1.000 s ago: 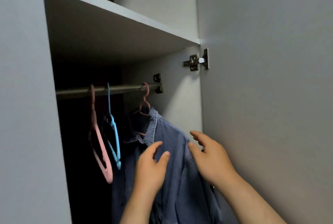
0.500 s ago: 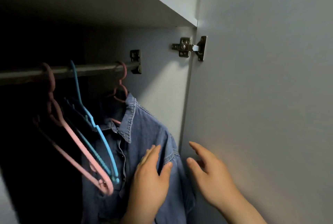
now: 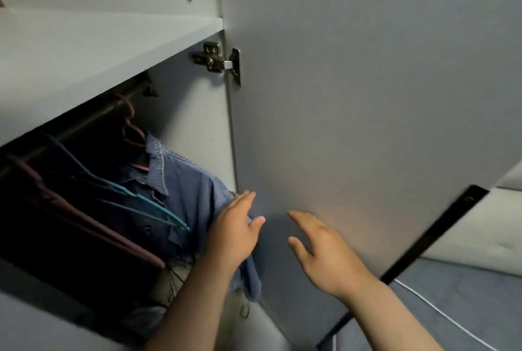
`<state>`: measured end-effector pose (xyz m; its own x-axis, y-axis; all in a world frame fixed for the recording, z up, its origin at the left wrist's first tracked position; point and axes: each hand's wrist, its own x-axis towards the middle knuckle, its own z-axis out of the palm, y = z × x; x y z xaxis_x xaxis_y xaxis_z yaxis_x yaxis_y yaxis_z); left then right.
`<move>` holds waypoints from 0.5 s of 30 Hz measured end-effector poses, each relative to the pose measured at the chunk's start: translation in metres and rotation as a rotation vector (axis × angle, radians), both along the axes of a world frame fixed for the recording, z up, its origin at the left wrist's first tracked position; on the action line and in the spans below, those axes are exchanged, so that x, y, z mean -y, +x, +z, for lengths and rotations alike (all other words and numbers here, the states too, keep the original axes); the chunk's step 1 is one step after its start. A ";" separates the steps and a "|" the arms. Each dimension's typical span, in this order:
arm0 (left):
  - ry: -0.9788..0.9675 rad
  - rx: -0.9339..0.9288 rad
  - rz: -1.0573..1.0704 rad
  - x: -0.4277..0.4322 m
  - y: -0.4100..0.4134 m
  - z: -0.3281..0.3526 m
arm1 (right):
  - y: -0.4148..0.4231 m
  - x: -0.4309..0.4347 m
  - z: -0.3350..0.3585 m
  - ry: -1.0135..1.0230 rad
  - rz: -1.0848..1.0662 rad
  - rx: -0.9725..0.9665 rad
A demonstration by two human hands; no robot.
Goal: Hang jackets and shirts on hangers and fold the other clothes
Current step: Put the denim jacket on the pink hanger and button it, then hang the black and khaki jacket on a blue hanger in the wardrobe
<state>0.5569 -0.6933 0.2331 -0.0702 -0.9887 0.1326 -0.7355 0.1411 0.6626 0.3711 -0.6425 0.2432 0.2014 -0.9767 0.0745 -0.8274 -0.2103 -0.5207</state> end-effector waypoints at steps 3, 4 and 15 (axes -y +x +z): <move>0.074 0.021 -0.087 -0.021 -0.021 0.011 | -0.028 -0.041 0.017 0.001 -0.053 -0.037; 0.106 0.036 -0.122 -0.029 -0.027 0.012 | -0.037 -0.056 0.020 0.006 -0.074 -0.041; 0.202 0.313 -0.804 -0.109 -0.146 0.007 | -0.166 -0.204 -0.006 0.087 -0.503 -0.018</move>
